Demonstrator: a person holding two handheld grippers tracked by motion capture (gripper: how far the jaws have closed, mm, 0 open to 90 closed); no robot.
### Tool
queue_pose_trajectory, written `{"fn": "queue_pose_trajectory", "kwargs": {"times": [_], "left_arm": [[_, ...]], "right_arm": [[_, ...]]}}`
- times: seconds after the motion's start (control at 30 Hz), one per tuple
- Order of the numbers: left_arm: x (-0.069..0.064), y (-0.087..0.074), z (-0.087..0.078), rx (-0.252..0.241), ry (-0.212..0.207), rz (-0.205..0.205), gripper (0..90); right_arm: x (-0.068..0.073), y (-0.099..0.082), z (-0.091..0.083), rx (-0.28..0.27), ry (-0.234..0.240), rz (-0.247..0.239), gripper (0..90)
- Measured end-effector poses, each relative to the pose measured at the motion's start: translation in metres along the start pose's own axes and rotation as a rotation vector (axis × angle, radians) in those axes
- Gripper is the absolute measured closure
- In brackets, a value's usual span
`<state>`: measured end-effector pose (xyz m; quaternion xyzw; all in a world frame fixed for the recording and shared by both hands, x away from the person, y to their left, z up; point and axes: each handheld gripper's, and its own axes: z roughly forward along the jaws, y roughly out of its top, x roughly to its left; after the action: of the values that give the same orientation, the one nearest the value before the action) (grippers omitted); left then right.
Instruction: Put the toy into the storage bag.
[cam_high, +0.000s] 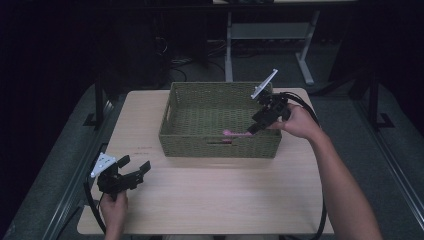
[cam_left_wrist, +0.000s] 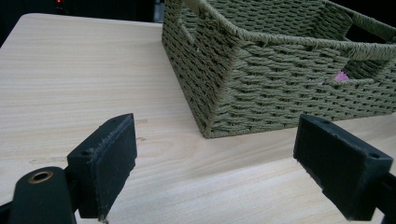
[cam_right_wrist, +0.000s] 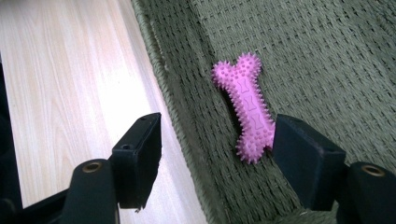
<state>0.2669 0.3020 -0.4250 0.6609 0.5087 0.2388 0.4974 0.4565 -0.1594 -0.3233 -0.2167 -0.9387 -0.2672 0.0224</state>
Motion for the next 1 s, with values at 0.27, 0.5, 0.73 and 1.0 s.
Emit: {"fn": "queue_pose_trajectory", "kwargs": {"times": [0.27,0.5,0.73,1.0], "left_arm": [[0.000,0.000,0.000,0.001,0.001,0.002,12.8],[-0.001,0.000,0.000,0.003,0.000,0.004,12.8],[-0.002,0.000,0.001,0.004,-0.002,0.003,12.8],[-0.002,-0.001,0.002,0.005,-0.001,0.005,12.8]], "right_arm": [[0.007,-0.011,-0.007,-0.018,-0.004,0.002,31.5],[0.015,-0.023,-0.013,-0.033,-0.014,0.001,30.8],[0.022,-0.036,-0.021,-0.058,-0.026,0.002,29.7],[0.031,-0.055,-0.025,-0.075,-0.041,0.003,29.3]]}}
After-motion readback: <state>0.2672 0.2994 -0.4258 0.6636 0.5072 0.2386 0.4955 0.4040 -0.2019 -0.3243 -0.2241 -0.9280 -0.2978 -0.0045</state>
